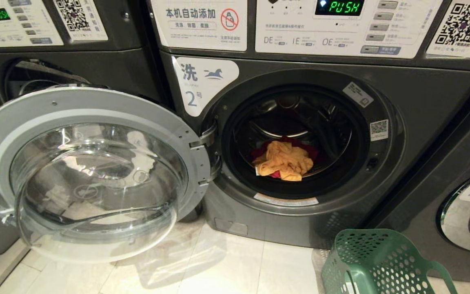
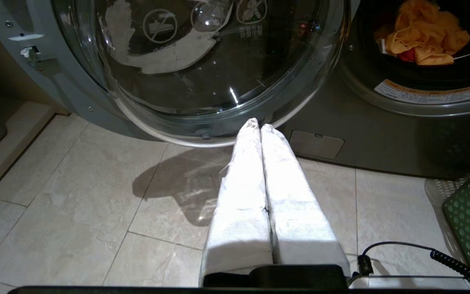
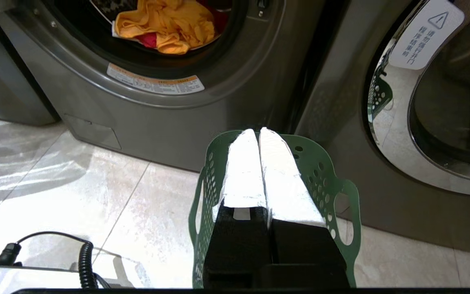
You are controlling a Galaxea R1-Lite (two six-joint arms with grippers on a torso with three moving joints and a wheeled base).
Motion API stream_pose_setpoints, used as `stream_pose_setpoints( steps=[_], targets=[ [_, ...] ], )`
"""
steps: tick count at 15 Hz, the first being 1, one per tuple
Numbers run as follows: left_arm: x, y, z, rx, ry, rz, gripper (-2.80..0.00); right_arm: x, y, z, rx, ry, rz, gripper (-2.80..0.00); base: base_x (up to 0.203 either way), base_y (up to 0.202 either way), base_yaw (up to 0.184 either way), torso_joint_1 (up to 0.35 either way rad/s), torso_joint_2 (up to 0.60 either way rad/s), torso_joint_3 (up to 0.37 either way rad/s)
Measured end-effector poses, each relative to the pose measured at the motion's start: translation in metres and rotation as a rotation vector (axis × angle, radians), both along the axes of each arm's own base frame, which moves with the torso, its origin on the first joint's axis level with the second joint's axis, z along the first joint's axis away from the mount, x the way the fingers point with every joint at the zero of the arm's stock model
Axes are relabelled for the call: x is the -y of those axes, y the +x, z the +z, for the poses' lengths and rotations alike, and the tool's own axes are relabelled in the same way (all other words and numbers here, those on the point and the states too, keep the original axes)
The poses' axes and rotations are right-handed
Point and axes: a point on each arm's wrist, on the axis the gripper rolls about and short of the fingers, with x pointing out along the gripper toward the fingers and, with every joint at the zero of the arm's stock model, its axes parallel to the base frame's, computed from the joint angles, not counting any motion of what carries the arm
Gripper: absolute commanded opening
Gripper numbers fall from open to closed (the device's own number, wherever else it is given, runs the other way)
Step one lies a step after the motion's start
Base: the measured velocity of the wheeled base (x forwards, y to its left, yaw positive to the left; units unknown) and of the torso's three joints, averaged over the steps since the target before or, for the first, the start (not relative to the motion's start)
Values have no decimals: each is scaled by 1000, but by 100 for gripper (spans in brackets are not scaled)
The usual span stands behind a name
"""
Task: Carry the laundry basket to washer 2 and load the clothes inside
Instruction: Close the washing machine door with the left hand
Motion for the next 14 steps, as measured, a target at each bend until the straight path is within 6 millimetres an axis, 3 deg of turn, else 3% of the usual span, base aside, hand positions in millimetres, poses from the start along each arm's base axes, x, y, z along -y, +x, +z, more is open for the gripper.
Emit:
stream_pose_setpoints(
  steps=[8, 14],
  targets=[
    [0, 0, 0, 0, 2, 0, -280, 0, 0, 0, 0, 0, 1, -280, 3, 0, -16, 3, 2, 30],
    [0, 0, 0, 0, 2, -1, -280, 0, 0, 0, 0, 4, -1, -280, 1, 6, -190, 2, 1, 4]
  ],
)
